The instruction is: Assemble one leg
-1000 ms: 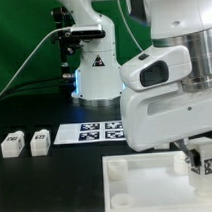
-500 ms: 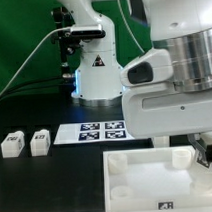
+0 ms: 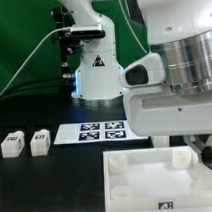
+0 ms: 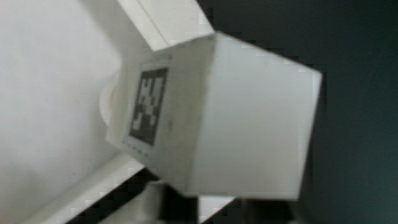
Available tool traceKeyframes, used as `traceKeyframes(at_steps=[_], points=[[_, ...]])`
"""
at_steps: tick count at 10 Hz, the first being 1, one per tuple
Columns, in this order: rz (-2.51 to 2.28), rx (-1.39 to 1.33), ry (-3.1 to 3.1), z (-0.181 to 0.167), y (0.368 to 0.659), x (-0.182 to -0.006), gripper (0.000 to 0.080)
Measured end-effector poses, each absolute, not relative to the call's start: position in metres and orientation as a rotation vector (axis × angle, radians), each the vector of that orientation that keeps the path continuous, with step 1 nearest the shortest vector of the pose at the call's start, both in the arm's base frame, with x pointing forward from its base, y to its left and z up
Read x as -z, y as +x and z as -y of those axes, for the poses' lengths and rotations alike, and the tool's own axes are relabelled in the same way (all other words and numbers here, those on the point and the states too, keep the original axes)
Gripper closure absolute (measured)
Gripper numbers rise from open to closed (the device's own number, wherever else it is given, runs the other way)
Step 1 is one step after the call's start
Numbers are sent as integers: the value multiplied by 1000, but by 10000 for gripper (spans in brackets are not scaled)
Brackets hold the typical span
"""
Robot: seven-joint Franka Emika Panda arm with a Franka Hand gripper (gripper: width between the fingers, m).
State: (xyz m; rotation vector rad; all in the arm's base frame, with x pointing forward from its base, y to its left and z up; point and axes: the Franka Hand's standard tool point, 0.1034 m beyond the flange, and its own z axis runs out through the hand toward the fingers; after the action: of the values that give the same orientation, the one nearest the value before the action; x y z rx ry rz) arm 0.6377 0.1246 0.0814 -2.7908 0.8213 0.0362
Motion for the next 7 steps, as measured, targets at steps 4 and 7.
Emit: traceKeyframes(at_steps=[4,7], points=[[-93,0,-2966,-128,639,-93,249],[148,59,-2966,-138,629,-80,155]])
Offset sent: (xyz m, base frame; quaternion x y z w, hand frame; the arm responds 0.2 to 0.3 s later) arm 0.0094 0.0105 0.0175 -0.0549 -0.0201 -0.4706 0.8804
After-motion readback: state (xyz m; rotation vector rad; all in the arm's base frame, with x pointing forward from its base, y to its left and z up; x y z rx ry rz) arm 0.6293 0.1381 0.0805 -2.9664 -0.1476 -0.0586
